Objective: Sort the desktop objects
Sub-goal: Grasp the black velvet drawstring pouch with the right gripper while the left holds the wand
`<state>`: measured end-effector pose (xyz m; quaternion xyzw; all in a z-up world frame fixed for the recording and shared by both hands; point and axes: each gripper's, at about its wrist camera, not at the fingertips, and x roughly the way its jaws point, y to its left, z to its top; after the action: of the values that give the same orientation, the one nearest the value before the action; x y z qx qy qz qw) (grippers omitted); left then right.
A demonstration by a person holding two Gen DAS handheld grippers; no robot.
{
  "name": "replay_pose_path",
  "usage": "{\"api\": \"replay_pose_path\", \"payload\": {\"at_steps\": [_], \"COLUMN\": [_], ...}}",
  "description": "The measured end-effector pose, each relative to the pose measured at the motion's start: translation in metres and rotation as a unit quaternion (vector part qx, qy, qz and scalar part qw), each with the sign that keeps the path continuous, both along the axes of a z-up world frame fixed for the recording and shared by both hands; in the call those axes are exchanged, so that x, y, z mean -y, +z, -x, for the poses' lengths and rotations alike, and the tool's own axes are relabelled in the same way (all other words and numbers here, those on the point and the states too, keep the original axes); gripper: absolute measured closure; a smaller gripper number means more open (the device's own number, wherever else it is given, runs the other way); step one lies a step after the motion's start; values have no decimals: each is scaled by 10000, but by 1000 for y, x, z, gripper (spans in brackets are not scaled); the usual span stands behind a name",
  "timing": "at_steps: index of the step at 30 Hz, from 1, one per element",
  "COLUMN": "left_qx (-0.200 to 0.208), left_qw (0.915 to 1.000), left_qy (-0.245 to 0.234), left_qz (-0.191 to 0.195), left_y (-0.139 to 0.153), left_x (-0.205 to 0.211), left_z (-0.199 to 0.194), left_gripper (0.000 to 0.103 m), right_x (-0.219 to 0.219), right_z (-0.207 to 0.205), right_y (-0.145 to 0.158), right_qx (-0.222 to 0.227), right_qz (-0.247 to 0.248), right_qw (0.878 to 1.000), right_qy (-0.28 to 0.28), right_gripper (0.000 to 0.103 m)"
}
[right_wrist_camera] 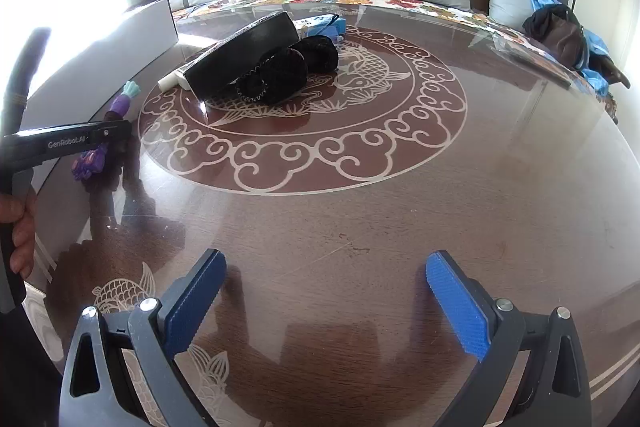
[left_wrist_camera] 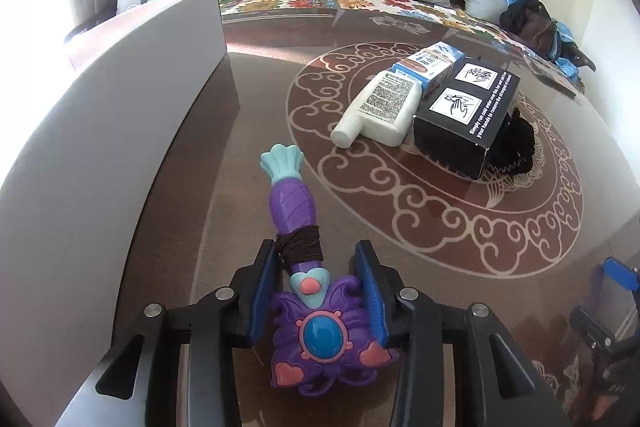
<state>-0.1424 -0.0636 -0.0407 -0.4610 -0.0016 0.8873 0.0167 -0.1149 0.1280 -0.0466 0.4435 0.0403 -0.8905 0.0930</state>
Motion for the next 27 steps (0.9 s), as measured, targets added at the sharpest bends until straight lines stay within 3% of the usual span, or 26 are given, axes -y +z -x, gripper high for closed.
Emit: {"api": "replay_pose_path", "payload": {"at_steps": [10,13,18,21,22,24,27], "left_qx": [-192,-226,-263,-306,-316,-332,-334], "left_qw": [9996,9996,9993,9991,9991,9990,9990], "left_qy": [-137,-152,-246,-290,-288,-292,-282], "left_qz": [136,56,23,73,47,37,38], "left_y": [-3,-3,-4,-4,-4,-4,-4], "left_x": [13,16,18,16,16,16,15], "left_z": [-47,-46,-47,-49,-49,-48,-46], "left_gripper": [63,63,63,63,63,63,63], "right_x": [9,26,52,64,67,72,71], "right_z": [11,38,107,139,146,154,147], "right_y": [-1,2,6,10,11,11,15], "right_qx": [88,135,354,373,351,402,303], "right_qz": [-104,-227,-162,-220,-271,-246,-328], "right_qw": [9997,9986,9982,9983,9982,9974,9965], "right_qy": [194,465,448,379,397,551,705], "right_gripper": [1,8,31,36,38,64,69]}}
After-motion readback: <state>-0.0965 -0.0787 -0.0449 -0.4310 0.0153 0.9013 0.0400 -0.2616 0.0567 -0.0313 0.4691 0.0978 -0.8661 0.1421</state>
